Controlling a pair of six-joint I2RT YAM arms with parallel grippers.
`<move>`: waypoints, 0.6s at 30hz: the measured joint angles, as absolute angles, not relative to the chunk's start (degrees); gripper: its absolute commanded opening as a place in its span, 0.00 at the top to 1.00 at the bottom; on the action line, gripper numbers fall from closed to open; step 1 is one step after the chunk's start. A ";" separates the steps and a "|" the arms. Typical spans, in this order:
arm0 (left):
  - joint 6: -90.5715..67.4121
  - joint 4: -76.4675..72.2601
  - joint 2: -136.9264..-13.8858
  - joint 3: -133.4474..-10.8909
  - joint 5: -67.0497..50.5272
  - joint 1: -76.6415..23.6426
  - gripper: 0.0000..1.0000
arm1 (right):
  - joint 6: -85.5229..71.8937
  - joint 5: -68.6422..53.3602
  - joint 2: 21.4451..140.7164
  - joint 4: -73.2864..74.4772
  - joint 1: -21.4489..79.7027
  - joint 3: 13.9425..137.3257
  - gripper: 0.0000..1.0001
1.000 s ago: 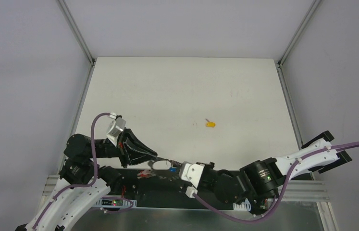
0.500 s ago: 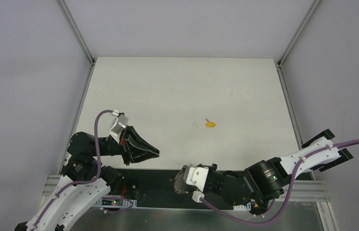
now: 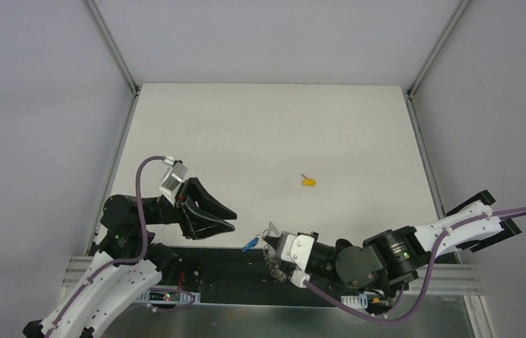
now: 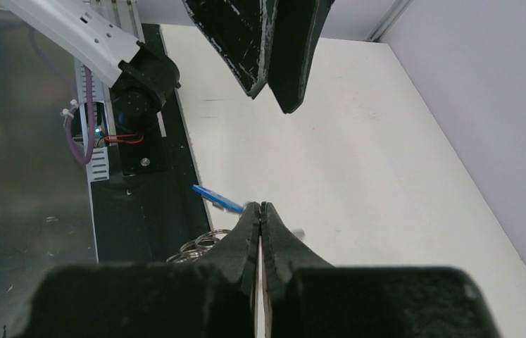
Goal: Put the keys on the keyring
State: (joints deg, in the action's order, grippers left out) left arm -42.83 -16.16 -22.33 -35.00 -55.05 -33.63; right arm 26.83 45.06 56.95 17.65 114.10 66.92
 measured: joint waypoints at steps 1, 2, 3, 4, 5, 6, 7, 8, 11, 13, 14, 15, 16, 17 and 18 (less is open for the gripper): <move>-43.40 -17.02 -22.50 -34.74 -55.05 -33.65 0.60 | 27.09 44.62 56.97 17.21 113.56 66.85 1.00; -44.07 -17.93 -22.83 -34.50 -55.05 -33.65 0.58 | 27.31 44.25 56.99 16.78 113.01 66.85 1.00; -44.56 -19.03 -23.16 -34.15 -55.02 -33.67 0.56 | 27.49 44.03 57.01 16.27 112.57 66.85 1.00; -45.10 -20.08 -23.42 -33.74 -54.98 -33.67 0.55 | 27.62 43.70 57.04 15.77 112.16 66.85 1.00; -45.76 -21.39 -23.70 -33.17 -54.96 -33.69 0.54 | 27.73 43.44 57.08 15.40 111.79 66.87 1.00; -46.15 -22.39 -23.94 -32.73 -54.92 -33.71 0.54 | 27.75 43.16 57.17 15.20 111.53 66.89 1.00; -46.65 -23.51 -24.21 -32.25 -54.85 -33.74 0.53 | 27.75 42.92 57.32 15.07 111.24 66.98 1.00; -47.07 -24.38 -24.51 -31.90 -54.78 -33.78 0.53 | 27.75 42.59 57.54 14.96 111.00 67.09 1.00; -47.57 -26.46 -25.41 -31.66 -54.35 -33.82 0.53 | 27.75 42.02 58.28 14.79 110.45 67.51 1.00; -47.68 -27.92 -25.91 -31.66 -53.89 -33.82 0.53 | 27.75 41.41 58.76 14.76 110.08 67.85 1.00; -47.81 -28.62 -26.24 -31.66 -53.71 -33.98 0.53 | 27.75 41.10 58.98 14.68 109.84 68.05 1.00; -47.99 -29.15 -26.52 -31.66 -53.63 -34.17 0.53 | 27.73 40.95 59.16 14.57 109.56 68.23 1.00; -48.25 -29.82 -26.92 -31.66 -53.63 -34.20 0.53 | 27.75 40.66 59.29 14.11 109.25 68.27 1.00; -48.53 -30.41 -27.29 -31.64 -53.63 -34.30 0.54 | 27.73 40.49 59.37 13.72 108.99 68.34 1.00; -48.75 -31.07 -27.57 -31.59 -53.63 -34.52 0.54 | 27.73 40.10 59.48 13.15 108.60 68.40 1.00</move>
State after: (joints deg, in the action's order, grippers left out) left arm -48.75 -31.07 -27.57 -31.59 -53.63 -34.52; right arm 27.73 40.10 59.48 13.15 108.60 68.40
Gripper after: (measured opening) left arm 0.468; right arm 0.006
